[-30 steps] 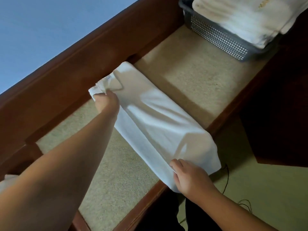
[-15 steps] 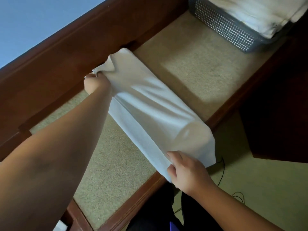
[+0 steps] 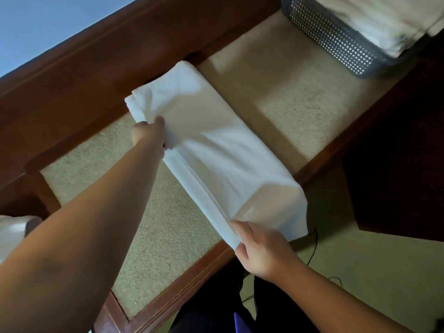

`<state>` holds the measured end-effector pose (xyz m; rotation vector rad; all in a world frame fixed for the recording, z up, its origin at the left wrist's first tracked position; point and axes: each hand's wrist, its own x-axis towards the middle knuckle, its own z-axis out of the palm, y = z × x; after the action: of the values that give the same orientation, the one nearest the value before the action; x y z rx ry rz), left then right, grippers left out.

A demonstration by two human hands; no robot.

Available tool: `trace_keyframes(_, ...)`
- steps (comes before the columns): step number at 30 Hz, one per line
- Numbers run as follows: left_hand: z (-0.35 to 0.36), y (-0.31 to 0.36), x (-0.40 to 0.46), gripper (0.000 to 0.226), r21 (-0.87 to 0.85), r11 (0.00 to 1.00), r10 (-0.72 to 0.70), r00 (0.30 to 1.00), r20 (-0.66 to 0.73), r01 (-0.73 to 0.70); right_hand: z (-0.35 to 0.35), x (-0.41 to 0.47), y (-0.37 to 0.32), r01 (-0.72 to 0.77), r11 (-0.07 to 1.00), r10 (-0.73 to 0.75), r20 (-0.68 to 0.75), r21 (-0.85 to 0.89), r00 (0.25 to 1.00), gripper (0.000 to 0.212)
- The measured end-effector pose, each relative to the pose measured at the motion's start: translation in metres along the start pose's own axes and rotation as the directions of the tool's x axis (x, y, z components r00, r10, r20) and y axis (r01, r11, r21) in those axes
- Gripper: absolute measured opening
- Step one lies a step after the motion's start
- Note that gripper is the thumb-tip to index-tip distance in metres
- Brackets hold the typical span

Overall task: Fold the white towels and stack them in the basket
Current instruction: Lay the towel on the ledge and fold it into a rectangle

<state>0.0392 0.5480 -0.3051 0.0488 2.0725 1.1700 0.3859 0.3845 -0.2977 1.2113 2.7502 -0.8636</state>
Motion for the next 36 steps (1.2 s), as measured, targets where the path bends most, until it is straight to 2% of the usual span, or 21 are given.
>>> trace_keyframes(2,-0.006,-0.003,-0.012,0.024,-0.004,1.0,-0.004,1.0,-0.024,0.004,-0.001,-0.002,0.005,0.008,1.0,-0.008,0.05,-0.002,0.999,0.044)
trace_keyframes(4,-0.008,-0.012,-0.029,0.031,0.019,0.998,-0.061,0.998,0.025,0.06,-0.003,-0.002,0.01,0.023,1.0,-0.023,0.048,-0.005,0.999,0.039)
trace_keyframes(8,-0.005,-0.043,-0.069,0.036,0.246,0.969,-0.064,0.987,0.147,0.027,-0.019,0.017,0.017,0.009,0.998,-0.015,-0.095,-0.054,0.995,0.027)
trace_keyframes(10,-0.001,-0.059,-0.085,0.032,0.315,0.949,-0.063,0.981,0.181,0.003,-0.035,0.036,0.025,-0.042,0.996,0.031,-0.135,-0.082,0.99,0.03)
trace_keyframes(11,0.0,-0.066,-0.09,0.03,0.297,0.955,-0.08,0.979,0.186,0.022,-0.043,0.048,0.03,-0.062,0.993,0.049,-0.127,-0.101,0.991,0.035)
trace_keyframes(15,0.001,-0.083,-0.103,0.032,0.158,0.983,-0.106,0.993,0.048,0.097,-0.069,0.093,0.049,-0.103,0.984,0.114,0.073,-0.149,0.991,0.059)
trace_keyframes(19,0.003,-0.093,-0.128,0.052,0.291,0.954,-0.08,0.996,0.036,0.066,-0.071,0.123,0.06,0.074,0.957,-0.009,0.226,-0.281,0.974,0.062)
trace_keyframes(21,0.004,-0.099,-0.14,0.047,0.375,0.924,-0.114,0.989,0.095,0.071,-0.07,0.133,0.064,0.138,0.935,-0.045,0.277,-0.327,0.96,0.063)
trace_keyframes(23,0.004,-0.108,-0.148,0.035,0.369,0.924,-0.15,0.983,0.106,0.102,-0.069,0.139,0.067,0.176,0.926,-0.074,0.297,-0.334,0.952,0.063)
trace_keyframes(25,0.005,-0.114,-0.155,0.028,0.305,0.945,-0.142,0.989,0.045,0.122,-0.069,0.144,0.07,0.204,0.92,-0.099,0.304,-0.335,0.947,0.064)
trace_keyframes(31,0.031,-0.116,-0.183,0.025,0.34,0.931,-0.088,0.985,-0.149,0.135,-0.07,0.18,0.081,0.252,0.911,-0.156,0.292,-0.326,0.944,0.063)
trace_keyframes(32,0.037,-0.115,-0.187,0.031,0.397,0.908,-0.057,0.979,-0.197,0.132,-0.071,0.191,0.08,0.254,0.909,-0.154,0.301,-0.33,0.941,0.063)
trace_keyframes(34,0.051,-0.111,-0.19,0.058,0.651,0.754,0.136,0.95,-0.282,0.086,-0.071,0.212,0.077,0.254,0.899,-0.153,0.288,-0.357,0.945,0.063)
trace_keyframes(36,0.062,-0.106,-0.182,0.081,0.765,0.64,0.354,0.911,-0.211,-0.072,-0.068,0.231,0.072,0.255,0.894,-0.168,0.252,-0.369,0.953,0.063)
